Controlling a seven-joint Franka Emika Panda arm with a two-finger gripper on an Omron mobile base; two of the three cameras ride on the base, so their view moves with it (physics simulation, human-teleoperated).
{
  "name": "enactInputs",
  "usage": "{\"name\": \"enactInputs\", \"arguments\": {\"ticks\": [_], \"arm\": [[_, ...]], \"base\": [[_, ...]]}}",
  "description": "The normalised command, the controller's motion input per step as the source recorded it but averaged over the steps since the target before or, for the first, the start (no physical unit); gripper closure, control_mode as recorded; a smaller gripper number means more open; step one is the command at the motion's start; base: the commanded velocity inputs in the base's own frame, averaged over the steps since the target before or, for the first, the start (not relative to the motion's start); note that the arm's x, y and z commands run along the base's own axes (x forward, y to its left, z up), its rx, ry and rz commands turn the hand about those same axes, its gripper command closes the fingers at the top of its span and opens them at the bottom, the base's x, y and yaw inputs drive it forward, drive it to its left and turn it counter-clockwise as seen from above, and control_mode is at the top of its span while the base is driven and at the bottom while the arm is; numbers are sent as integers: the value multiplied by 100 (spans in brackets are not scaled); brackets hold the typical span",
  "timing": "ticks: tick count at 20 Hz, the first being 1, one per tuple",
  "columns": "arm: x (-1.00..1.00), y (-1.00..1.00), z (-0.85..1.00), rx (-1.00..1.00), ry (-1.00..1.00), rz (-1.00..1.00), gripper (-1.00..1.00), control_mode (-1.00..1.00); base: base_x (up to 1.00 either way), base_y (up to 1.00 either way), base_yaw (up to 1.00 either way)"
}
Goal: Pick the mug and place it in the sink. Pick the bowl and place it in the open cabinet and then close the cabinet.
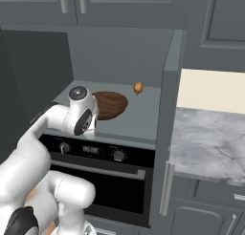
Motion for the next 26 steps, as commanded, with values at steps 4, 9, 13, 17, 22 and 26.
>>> {"name": "enactInputs", "arguments": {"ticks": [4,9,13,17,22,26], "arm": [[-42,-1,22,0,-11,0,-100,-100],[-36,-1,6,0,-7,0,-100,-100],[-21,0,0,0,-4,0,-100,-100],[-13,0,0,0,-1,0,-100,-100],[-14,-1,1,0,0,0,-100,-100],[-30,-9,12,1,-4,0,-100,100]], "base": [[0,0,0],[0,0,0],[0,0,0],[0,0,0],[0,0,0],[-27,-5,0]]}}
